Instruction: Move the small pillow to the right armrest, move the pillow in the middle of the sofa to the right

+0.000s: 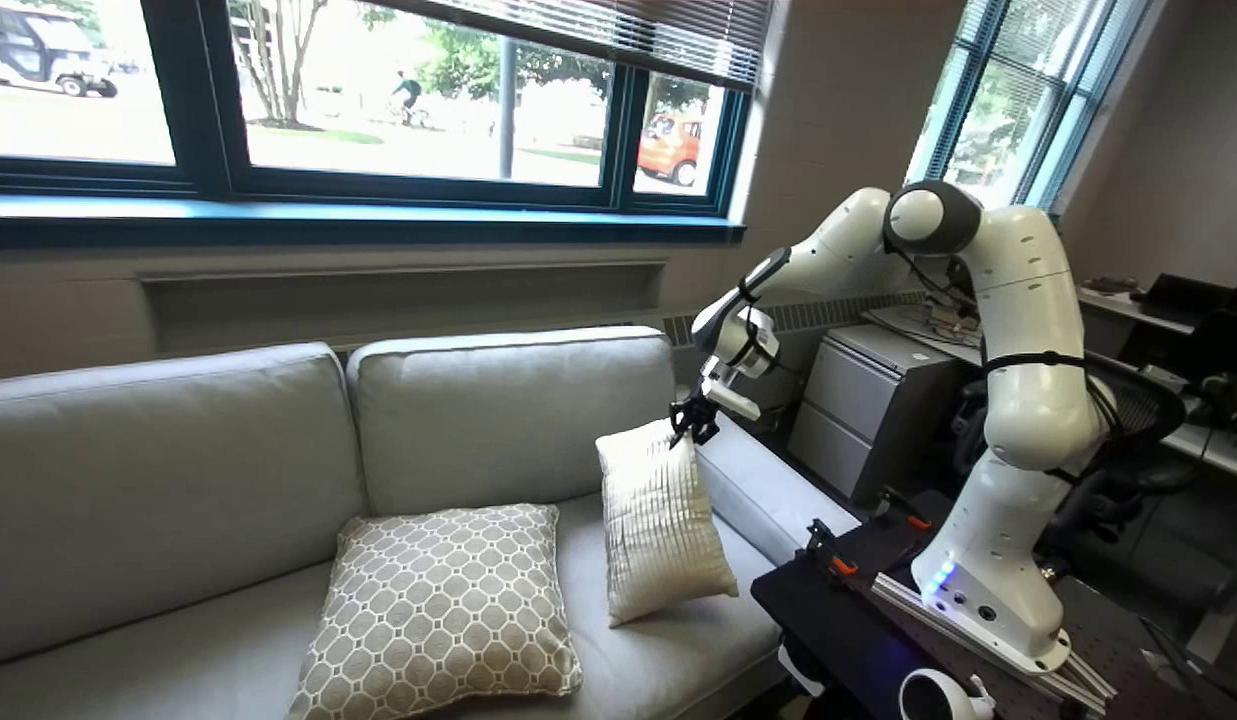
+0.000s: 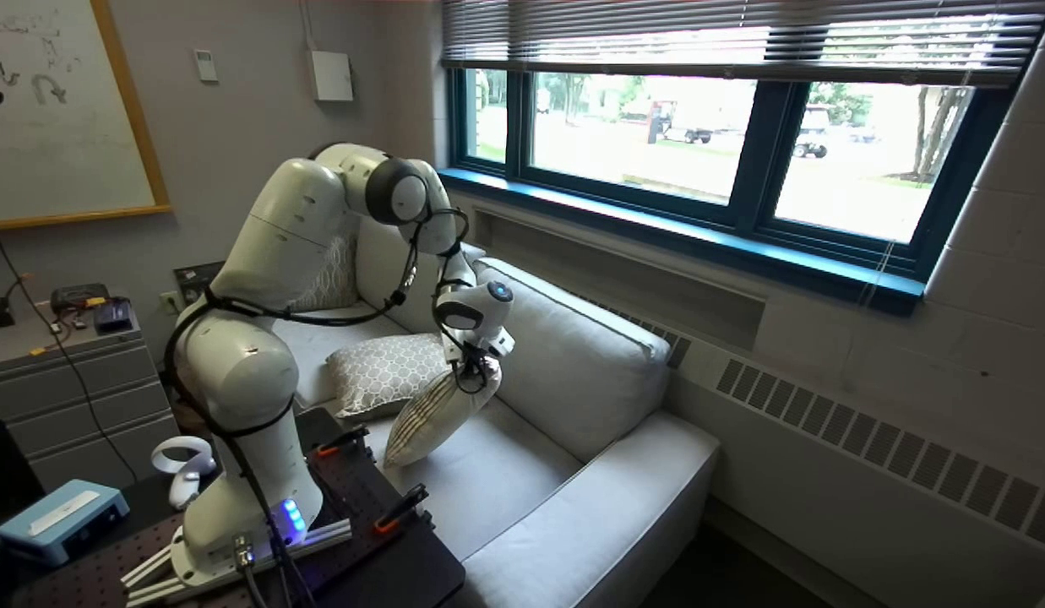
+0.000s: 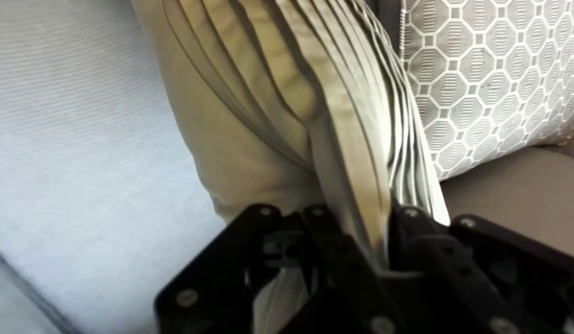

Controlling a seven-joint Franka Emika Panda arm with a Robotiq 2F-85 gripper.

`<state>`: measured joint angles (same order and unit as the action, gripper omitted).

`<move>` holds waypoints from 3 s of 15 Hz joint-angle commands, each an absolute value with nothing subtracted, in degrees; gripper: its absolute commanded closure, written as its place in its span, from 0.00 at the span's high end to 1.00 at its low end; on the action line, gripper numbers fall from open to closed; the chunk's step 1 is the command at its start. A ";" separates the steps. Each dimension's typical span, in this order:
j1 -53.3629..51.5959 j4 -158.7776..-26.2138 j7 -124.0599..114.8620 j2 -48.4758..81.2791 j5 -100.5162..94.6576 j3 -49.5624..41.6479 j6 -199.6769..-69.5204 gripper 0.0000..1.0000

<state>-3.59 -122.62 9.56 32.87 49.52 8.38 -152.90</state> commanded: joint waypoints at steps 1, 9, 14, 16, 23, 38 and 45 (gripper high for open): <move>-6.10 -133.90 -3.66 19.04 37.39 1.87 -147.62 0.08; -3.16 -134.07 -21.72 0.40 2.09 -5.06 -125.02 0.08; -1.02 -119.21 -20.98 1.04 -2.47 -3.20 -116.82 0.08; -1.16 -112.50 -20.32 5.75 -1.57 -2.67 -115.51 0.08; -1.79 -94.73 -19.75 25.09 -2.05 -2.80 -111.16 0.08; 0.12 -68.44 -9.77 53.65 -7.49 -5.86 -97.62 0.08; 0.94 -54.67 -6.49 67.31 -8.20 -6.47 -95.10 0.09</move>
<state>0.60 -63.94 -8.75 61.28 -7.06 -6.11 -99.99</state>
